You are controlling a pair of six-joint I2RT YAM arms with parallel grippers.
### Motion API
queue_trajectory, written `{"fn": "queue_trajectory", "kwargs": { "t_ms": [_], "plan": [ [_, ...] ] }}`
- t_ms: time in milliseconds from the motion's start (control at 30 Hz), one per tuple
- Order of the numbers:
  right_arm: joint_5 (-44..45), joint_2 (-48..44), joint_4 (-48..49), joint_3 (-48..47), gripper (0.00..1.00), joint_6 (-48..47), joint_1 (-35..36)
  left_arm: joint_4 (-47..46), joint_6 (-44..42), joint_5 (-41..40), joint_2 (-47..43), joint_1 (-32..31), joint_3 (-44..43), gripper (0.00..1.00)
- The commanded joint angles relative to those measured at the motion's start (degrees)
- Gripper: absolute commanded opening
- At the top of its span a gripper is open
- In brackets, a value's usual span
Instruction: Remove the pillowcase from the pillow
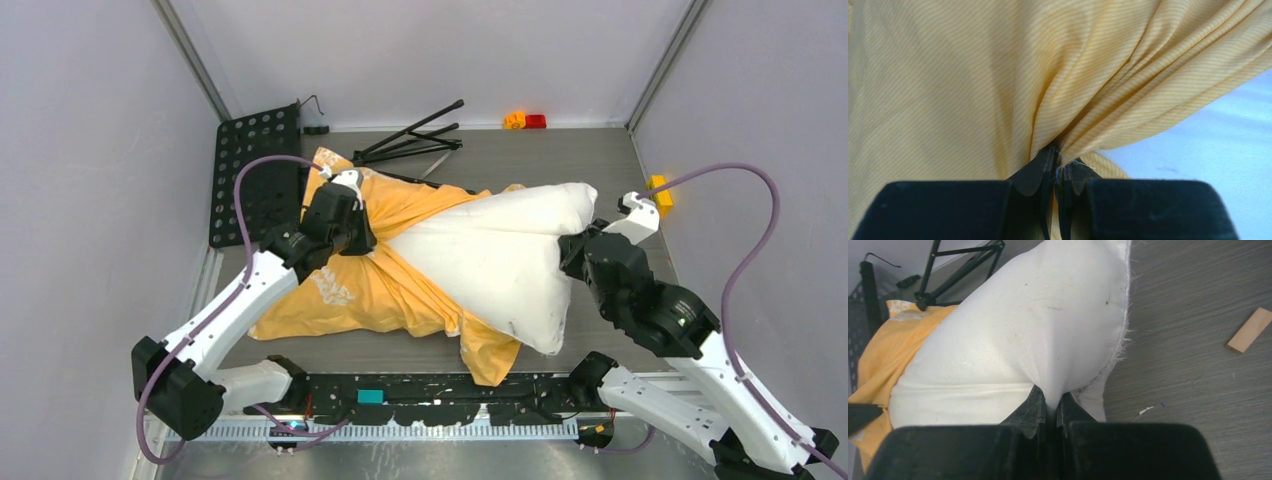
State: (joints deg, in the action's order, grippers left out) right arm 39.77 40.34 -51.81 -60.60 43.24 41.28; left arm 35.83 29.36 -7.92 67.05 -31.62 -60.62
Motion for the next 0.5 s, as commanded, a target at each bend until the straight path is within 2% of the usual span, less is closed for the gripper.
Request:
{"fn": "queue_trajectory", "kwargs": {
  "t_ms": [0, 67, 167, 233, 300, 367, 433, 467],
  "plan": [
    [15.74, -6.21, 4.67, 0.14, 0.0, -8.09, -1.93, 5.52, -0.92, -9.47, -0.03, 4.89, 0.84, 0.1],
    [8.07, -3.92, 7.88, -0.01, 0.0, -8.18, -1.95, 3.83, -1.4, -4.39, -0.45, 4.9, 0.14, 0.19],
    [-2.64, 2.25, 11.87, -1.98, 0.0, -7.02, -1.9, 2.16, -1.17, 8.26, -1.64, 4.52, -1.57, 0.52],
    [-7.28, 6.58, 14.89, -4.03, 0.0, -5.48, -1.93, 2.29, -0.04, 13.71, -2.33, 2.78, -3.78, 0.65],
    [-6.2, 10.54, 16.7, -6.52, 0.0, -1.43, -1.95, 3.29, 0.46, 15.07, -3.37, -0.91, -6.13, 0.77],
    [-1.15, 14.22, 16.89, -9.55, 0.0, 7.4, -1.95, 2.29, 3.11, 14.16, -4.78, -7.24, -6.88, 0.86],
    [1.24, 17.67, 17.36, -12.43, 0.0, 10.95, -1.91, -3.22, 8.33, 13.19, -6.77, -15.32, -4.84, 0.9],
    [1.58, 19.91, 17.8, -13.82, 0.0, 11.49, -1.97, -5.18, 10.67, 10.0, -7.47, -19.13, -3.79, 0.91]
  ]
}}
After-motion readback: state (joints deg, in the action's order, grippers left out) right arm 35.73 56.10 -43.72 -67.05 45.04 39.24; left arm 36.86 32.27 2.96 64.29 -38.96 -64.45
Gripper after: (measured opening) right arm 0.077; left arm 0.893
